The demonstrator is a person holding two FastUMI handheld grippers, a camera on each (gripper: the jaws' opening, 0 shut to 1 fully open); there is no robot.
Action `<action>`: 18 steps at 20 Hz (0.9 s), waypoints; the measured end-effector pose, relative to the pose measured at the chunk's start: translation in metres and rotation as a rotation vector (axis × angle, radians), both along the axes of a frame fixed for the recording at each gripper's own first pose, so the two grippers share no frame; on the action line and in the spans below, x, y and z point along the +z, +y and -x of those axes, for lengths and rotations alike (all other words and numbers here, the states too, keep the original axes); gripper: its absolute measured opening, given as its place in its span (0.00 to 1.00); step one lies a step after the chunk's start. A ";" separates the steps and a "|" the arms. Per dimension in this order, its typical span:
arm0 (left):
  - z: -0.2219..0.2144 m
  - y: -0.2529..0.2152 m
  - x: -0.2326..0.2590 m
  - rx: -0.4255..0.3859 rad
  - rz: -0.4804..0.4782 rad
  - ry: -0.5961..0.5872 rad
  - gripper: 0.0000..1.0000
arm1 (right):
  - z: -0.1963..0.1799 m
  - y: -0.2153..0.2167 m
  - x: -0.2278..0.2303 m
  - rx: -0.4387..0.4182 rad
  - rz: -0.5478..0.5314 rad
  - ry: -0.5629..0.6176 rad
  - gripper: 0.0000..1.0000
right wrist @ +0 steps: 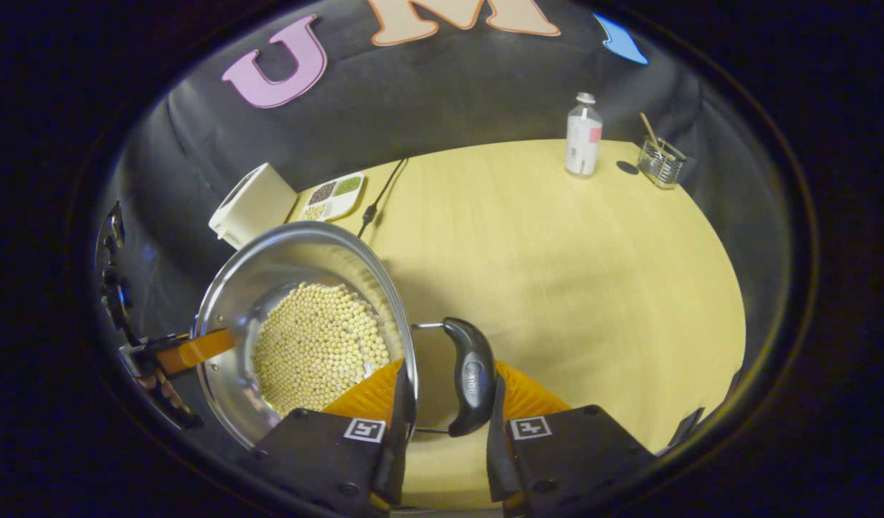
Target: First push the handle of the pot to place it horizontally, then grasp the pot with both hands and set it on the induction cooktop.
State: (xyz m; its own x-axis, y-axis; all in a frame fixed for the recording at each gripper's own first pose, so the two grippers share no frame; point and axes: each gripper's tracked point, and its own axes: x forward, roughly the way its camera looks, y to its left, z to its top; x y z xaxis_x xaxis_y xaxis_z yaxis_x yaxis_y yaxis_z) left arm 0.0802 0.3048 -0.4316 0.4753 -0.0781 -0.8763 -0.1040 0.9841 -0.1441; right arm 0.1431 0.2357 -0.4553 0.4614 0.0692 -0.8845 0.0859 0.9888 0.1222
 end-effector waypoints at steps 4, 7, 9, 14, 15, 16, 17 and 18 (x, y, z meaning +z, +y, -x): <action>0.005 0.024 -0.013 0.006 0.022 0.023 0.55 | -0.001 0.026 -0.007 -0.006 0.026 0.021 0.48; 0.003 0.037 -0.017 -0.005 0.023 0.028 0.55 | -0.003 0.040 -0.011 -0.010 0.031 0.031 0.48; 0.001 0.044 -0.020 -0.010 0.018 0.030 0.55 | -0.004 0.048 -0.016 -0.016 0.028 0.041 0.48; -0.003 0.051 -0.030 -0.022 0.028 0.035 0.56 | -0.007 0.055 -0.023 -0.029 0.038 0.051 0.48; -0.007 0.052 -0.031 -0.036 0.024 0.032 0.55 | -0.009 0.056 -0.023 -0.034 0.039 0.053 0.48; -0.008 0.052 -0.032 -0.047 0.023 0.030 0.55 | -0.011 0.056 -0.024 -0.042 0.040 0.049 0.42; -0.011 0.054 -0.030 -0.052 0.024 0.021 0.55 | -0.014 0.056 -0.024 -0.049 0.042 0.048 0.48; -0.012 0.054 -0.031 -0.058 0.022 0.015 0.55 | -0.015 0.057 -0.024 -0.054 0.043 0.046 0.48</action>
